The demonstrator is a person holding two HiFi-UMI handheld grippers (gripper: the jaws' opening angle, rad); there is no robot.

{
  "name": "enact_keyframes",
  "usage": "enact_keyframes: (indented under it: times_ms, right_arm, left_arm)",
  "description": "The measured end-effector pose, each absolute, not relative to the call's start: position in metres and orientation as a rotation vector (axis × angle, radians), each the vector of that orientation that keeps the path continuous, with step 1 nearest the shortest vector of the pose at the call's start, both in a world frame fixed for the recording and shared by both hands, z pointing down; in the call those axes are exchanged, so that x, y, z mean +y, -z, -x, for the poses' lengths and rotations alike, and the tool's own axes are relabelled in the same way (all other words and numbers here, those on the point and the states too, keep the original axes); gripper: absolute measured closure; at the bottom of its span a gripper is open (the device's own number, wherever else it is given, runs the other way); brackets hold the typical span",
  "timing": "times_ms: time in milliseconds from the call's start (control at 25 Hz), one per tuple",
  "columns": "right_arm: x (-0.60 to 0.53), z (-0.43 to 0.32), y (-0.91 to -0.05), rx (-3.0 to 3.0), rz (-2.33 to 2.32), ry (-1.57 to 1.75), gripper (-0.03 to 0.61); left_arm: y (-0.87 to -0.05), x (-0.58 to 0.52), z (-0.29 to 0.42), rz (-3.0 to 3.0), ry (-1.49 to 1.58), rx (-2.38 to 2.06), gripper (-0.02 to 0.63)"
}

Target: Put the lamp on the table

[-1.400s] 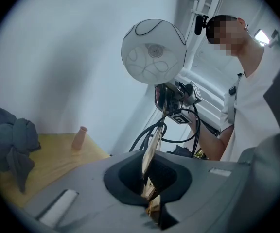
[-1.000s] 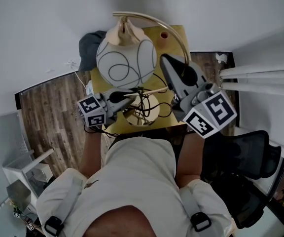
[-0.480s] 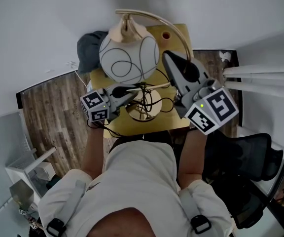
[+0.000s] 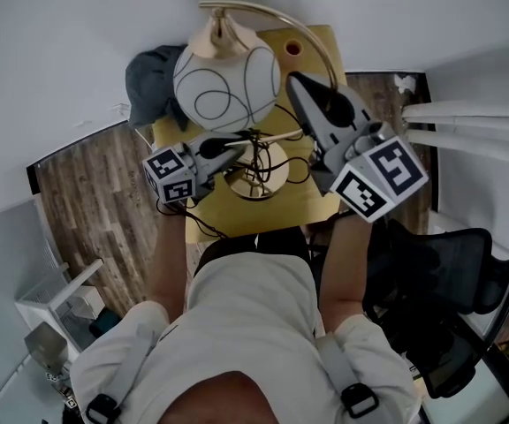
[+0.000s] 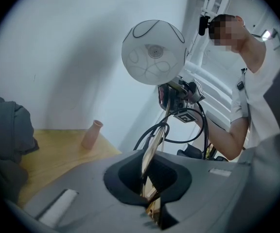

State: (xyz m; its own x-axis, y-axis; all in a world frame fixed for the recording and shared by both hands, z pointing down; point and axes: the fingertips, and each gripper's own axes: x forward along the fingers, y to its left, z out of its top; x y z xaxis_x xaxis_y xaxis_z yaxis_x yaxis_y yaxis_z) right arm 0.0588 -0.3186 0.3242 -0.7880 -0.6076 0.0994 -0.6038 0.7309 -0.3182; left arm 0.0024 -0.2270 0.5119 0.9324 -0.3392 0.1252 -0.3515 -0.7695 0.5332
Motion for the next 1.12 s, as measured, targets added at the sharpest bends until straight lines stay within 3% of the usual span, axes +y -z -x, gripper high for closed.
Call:
enact_keyframes:
  times_ms: [1120]
  right_arm:
    - [-0.313, -0.068, -0.407, 2.88, 1.092, 0.69, 0.577]
  left_arm:
    - [-0.596, -0.221, -0.011, -2.45, -0.075, -0.429, 0.614]
